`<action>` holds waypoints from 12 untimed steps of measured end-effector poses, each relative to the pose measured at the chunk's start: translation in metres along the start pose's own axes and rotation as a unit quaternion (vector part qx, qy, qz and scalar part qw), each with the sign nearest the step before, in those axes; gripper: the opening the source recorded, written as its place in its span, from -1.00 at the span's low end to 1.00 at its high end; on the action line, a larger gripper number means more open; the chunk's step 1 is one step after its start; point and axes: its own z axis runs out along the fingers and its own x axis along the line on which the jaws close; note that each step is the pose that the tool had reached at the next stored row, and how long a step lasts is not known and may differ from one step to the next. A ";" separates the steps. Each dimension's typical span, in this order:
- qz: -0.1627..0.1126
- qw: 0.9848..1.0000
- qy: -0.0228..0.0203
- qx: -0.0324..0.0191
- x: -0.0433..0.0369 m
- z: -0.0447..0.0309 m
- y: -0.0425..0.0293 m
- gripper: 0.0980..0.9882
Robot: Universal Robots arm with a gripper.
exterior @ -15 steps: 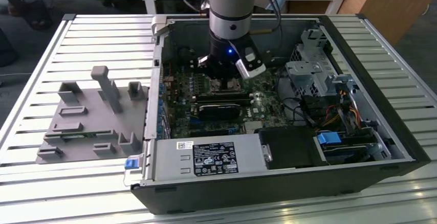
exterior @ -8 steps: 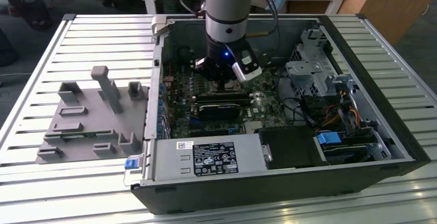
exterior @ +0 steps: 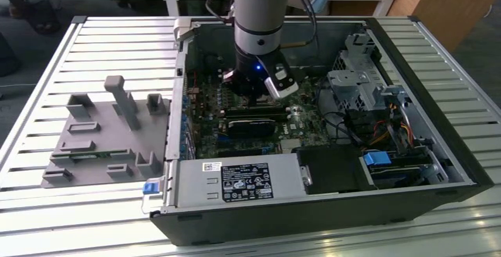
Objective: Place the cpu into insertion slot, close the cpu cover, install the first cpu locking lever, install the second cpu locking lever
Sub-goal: 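Install the second cpu locking lever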
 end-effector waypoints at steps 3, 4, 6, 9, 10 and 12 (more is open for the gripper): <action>0.000 1.000 0.000 -0.011 0.0013 0.0002 -0.0059 -0.98; 0.000 1.000 0.000 -0.014 0.0023 0.0002 -0.0069 -0.98; 0.001 1.000 0.001 -0.021 0.0049 0.0001 -0.0086 -0.98; 0.001 1.000 0.001 -0.028 0.0075 0.0017 -0.0108 -0.98; 0.001 1.000 0.001 -0.030 0.0078 0.0029 -0.0110 -0.98; 0.001 0.999 0.001 -0.033 0.0081 0.0059 -0.0113 -0.98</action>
